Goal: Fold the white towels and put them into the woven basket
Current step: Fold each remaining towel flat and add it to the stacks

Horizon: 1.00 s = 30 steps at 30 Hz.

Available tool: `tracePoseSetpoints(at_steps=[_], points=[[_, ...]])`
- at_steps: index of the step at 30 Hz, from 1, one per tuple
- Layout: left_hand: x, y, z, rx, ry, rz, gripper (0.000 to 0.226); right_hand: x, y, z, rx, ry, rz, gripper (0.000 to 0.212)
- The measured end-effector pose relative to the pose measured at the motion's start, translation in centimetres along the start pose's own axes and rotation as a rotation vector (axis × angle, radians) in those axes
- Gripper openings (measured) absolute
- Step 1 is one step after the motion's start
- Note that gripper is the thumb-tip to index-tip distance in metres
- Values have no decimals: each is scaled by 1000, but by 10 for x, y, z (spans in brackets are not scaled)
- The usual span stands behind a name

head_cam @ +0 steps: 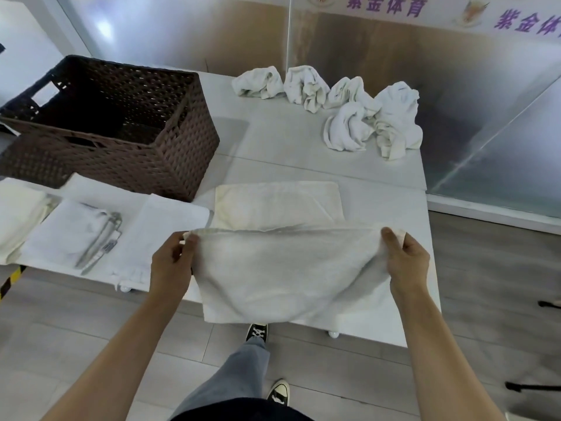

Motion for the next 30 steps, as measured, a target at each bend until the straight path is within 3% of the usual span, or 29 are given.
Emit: tracePoseSetpoints(at_steps=[7, 14, 20, 28, 30], points=[[-64, -3, -42, 13, -46, 81, 17, -46, -10, -78, 148, 3, -11, 49], [-139, -28, -92, -71, -73, 100, 30, -96, -5, -137, 297, 50, -16, 40], [-177, -37, -130, -165, -58, 101, 36, -135, 5, -182, 343, -13, -32, 41], [-203, -44, -163, -254, -2, 118, 28, -180, 38, -211, 348, -58, -76, 42], [-203, -49, -171, -277, 0, 142, 22, -186, 42, -214, 353, -58, -62, 34]])
Point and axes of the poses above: each hand's wrist, its own x-axis away from the middle knuckle, its own z-axis out of the back of the hand, y = z × x, the point moved 8 cm from there along -x, towards the middle knuckle, and after that the axes turned 15 degrees about y, right-handed, at the moved point
